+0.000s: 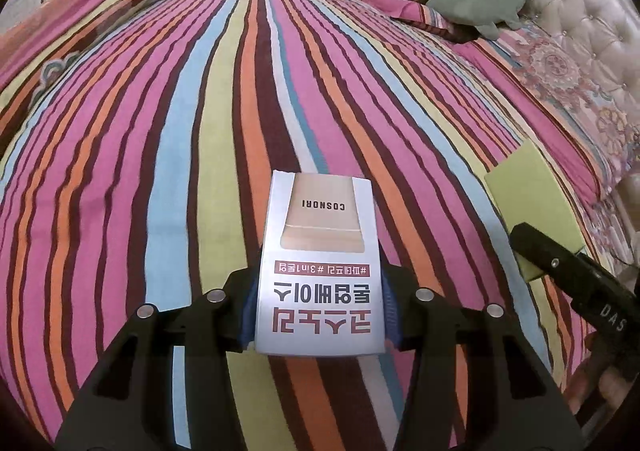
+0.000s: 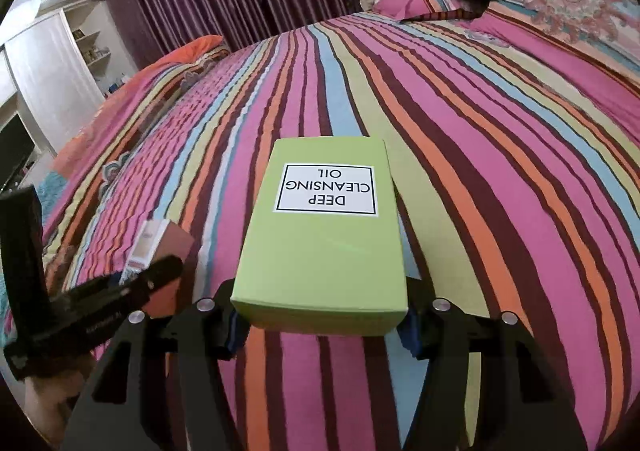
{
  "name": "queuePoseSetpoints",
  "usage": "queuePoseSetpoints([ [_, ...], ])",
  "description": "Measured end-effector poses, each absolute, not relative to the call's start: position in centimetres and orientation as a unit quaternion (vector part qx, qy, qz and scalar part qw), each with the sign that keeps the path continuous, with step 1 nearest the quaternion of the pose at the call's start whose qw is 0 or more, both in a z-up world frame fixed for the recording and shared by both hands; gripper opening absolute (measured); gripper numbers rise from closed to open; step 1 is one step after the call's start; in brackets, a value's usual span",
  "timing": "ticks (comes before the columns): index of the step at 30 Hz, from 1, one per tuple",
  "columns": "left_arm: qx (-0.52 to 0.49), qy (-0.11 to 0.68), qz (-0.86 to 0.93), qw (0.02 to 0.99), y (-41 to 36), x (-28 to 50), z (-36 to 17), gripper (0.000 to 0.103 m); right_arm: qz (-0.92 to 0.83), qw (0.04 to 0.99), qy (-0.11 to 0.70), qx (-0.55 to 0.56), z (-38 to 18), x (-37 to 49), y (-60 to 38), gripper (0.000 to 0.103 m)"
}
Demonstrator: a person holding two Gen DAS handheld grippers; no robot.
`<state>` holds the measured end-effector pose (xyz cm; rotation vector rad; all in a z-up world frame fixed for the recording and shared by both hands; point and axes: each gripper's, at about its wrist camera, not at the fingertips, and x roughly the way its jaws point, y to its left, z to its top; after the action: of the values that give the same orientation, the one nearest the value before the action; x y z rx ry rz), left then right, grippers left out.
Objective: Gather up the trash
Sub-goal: 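Lift both held boxes off the bed and carry them down over the wastebasket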
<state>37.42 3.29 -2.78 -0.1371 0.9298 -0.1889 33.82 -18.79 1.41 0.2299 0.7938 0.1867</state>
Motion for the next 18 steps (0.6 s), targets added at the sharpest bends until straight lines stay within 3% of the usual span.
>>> queuePoseSetpoints([
  [18, -0.064, 0.433, -0.093, 0.894, 2.3, 25.0, -1.6, 0.048, 0.124, 0.912, 0.379, 0.099, 2.0, 23.0, -17.3, 0.056],
])
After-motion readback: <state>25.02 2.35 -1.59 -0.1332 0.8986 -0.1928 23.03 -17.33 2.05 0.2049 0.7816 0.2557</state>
